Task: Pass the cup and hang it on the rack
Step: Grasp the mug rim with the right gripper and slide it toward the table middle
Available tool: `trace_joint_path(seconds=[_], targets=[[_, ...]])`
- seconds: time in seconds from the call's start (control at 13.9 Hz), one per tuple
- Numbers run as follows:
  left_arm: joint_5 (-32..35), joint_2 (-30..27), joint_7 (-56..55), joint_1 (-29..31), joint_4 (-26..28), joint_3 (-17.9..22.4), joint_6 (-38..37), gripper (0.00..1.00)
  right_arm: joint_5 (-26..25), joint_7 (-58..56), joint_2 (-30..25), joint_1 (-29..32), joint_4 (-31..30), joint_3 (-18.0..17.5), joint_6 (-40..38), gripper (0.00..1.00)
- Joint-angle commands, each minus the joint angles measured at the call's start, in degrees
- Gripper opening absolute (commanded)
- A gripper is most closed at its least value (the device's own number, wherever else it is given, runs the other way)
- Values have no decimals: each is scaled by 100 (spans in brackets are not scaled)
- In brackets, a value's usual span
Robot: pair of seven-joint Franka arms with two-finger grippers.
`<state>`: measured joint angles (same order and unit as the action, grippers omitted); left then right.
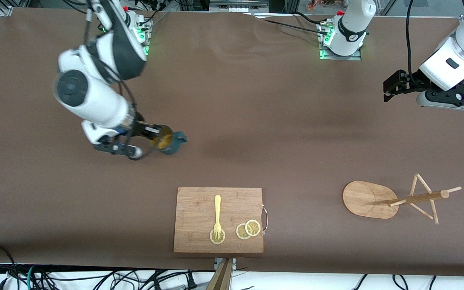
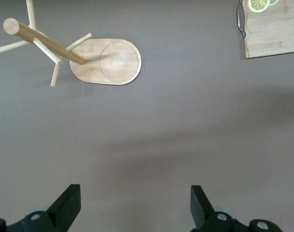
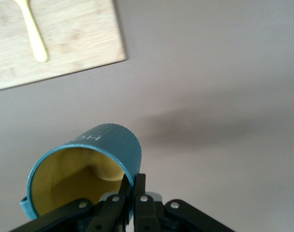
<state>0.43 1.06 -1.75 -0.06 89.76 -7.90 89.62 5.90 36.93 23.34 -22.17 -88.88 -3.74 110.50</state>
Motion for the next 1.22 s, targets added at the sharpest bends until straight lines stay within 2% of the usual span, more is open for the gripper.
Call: trace_joint_path(seconds=[0.0, 0.29, 0.5, 0.65, 0.79, 1.01, 1.15], targets=[[-34, 35, 104, 67, -108, 34, -85, 100, 44, 787, 784, -601, 1020, 49, -108, 0], [44, 131, 52, 85, -99, 51, -102, 100, 34, 1964, 1365, -1508, 1321, 67, 882, 0], [36, 132, 52, 269, -99, 51, -225, 100, 8, 2063, 1708, -2149, 1330, 93, 1578, 0], [36, 132, 95, 296, -99, 60, -225, 100, -167, 2090, 1875, -2396, 1330, 101, 1711, 0], [36, 166, 104, 296, -99, 51, -225, 100, -578, 2099, 2033, -2572, 1330, 93, 1912, 0], [45, 245, 96, 261, -12, 51, -190, 100, -660, 2317, 2209, -2941, 1330, 110, 2422, 0], [27, 237, 130, 252, -11, 51, -164, 100, -677, 2415, 2245, -3047, 1330, 110, 2476, 0]])
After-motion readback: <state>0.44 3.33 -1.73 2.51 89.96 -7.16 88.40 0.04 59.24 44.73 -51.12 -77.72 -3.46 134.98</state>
